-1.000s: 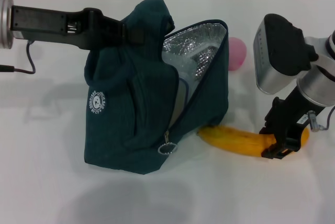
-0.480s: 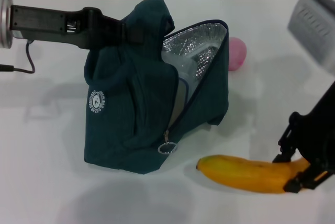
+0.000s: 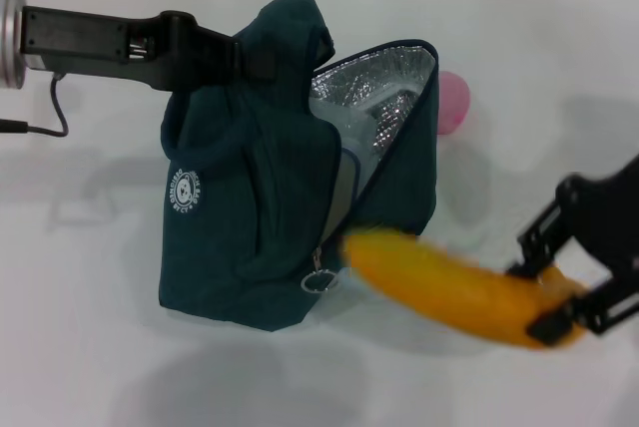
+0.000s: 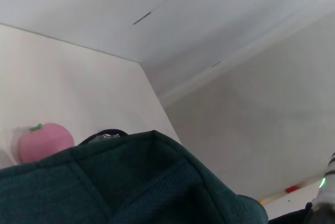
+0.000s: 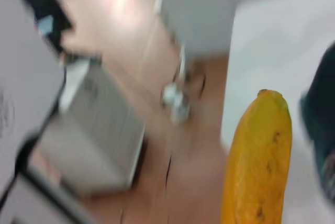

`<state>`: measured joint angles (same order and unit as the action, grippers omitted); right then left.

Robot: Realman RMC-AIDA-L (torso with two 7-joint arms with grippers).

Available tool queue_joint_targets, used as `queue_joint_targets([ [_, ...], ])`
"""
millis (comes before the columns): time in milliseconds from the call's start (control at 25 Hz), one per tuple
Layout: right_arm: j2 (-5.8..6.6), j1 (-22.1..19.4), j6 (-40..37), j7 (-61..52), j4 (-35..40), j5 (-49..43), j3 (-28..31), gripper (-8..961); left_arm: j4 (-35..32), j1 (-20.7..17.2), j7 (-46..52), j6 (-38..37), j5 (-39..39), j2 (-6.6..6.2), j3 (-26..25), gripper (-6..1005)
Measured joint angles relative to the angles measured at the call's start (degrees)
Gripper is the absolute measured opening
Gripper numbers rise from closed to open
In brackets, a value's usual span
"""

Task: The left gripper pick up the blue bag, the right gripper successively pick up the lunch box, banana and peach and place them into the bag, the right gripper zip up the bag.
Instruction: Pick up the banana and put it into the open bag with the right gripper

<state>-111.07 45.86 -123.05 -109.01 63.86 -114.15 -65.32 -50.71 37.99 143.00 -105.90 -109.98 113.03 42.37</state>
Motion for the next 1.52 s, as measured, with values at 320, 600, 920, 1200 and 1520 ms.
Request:
queue_joint_targets([
  [320, -0.41, 0.08, 0.52, 0.35, -10.86, 3.38, 18.61, 471, 0.00, 0.01, -0.05, 0.00, 0.01, 0.06, 0.21, 41],
  [600, 0.18, -2.01, 2.39, 0.64, -24.57, 16.15, 25.74, 481, 0.00, -0.15, -0.08, 0.00, 0.21, 0.15, 0.25, 42],
  [920, -3.26, -5.78, 8.39, 0.86, -35.46, 25.29, 25.85, 492, 0.00, -0.03, -0.09, -0.06, 0.24, 0.27, 0.26, 42],
  [1200, -4.66, -5.98, 12.19, 2.02, -46.99, 27.88, 25.33, 502, 0.00, 0.07, -0.09, -0.14, 0.23, 0.37, 0.31, 42],
  [1520, -5.08, -5.96, 15.89, 5.34, -52.67, 27.91, 23.39, 513, 0.03, 0.07, -0.09, -0.18, 0.03, 0.40, 0.38, 42],
])
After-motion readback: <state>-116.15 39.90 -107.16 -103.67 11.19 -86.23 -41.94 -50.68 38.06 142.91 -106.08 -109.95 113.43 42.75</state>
